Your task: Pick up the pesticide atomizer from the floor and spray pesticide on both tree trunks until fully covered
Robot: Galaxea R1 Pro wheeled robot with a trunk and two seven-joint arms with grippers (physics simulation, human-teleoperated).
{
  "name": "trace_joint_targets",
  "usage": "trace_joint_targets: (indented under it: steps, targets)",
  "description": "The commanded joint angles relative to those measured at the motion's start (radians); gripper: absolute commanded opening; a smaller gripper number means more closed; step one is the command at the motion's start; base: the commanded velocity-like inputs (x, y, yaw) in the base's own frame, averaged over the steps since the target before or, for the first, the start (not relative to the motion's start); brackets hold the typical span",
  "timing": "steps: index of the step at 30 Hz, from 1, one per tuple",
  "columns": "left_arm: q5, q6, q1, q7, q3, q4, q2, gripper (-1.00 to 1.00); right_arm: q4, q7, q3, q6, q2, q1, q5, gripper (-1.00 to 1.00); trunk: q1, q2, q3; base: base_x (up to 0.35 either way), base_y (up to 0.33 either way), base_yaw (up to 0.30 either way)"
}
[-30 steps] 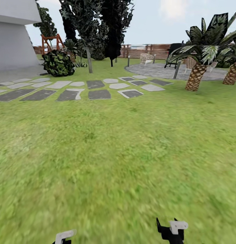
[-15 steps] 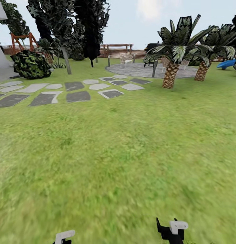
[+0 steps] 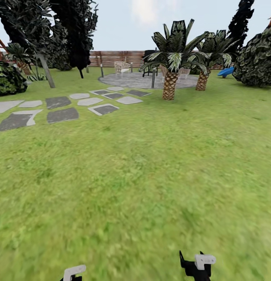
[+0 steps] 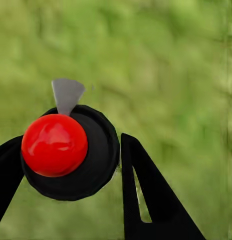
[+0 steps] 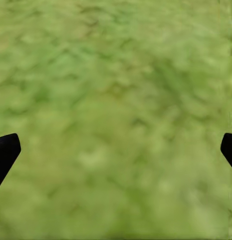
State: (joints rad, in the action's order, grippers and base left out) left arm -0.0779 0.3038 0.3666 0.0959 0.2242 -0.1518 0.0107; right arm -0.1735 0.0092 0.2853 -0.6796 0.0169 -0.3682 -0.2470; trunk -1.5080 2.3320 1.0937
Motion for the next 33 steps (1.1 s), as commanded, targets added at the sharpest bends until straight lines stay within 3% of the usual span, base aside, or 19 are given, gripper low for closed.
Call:
trace_joint_targets:
  steps: [1, 33]
  targets:
    - [0.000, 0.000, 0.000, 0.001, 0.000, 0.000, 0.000, -1.00, 0.000, 0.000, 0.000, 0.000, 0.000, 0.000, 0.000, 1.00, 0.000, 0.000, 0.000, 0.088, -0.273, -0.300]
    - [0.000, 0.000, 0.000, 0.001, 0.000, 0.000, 0.000, -1.00, 0.000, 0.000, 0.000, 0.000, 0.000, 0.000, 0.000, 1.00, 0.000, 0.000, 0.000, 0.084, -0.273, -0.300]
